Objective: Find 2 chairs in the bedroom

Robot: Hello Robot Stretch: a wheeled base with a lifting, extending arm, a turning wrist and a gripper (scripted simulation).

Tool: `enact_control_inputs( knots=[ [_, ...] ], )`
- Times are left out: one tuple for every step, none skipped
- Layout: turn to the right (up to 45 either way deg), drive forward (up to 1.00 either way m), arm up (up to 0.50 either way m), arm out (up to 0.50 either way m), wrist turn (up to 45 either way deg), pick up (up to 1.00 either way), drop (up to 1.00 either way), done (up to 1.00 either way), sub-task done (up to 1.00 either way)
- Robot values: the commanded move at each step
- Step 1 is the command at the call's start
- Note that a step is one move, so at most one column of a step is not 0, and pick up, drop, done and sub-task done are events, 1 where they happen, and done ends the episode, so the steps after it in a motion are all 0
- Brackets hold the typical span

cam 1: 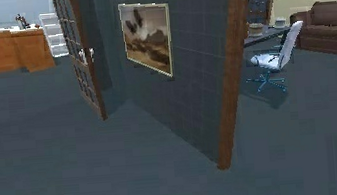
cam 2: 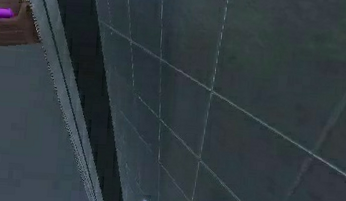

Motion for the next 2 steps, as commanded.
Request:
enact_control_inputs(
  knots=[
    [45.0, 0.0, 0.0, 0.0, 0.0, 0.0, 0.0, 0.0, 0.0],
    [-9.0, 0.0, 0.0, 0.0, 0.0, 0.0, 0.0, 0.0, 0.0]
  ],
)
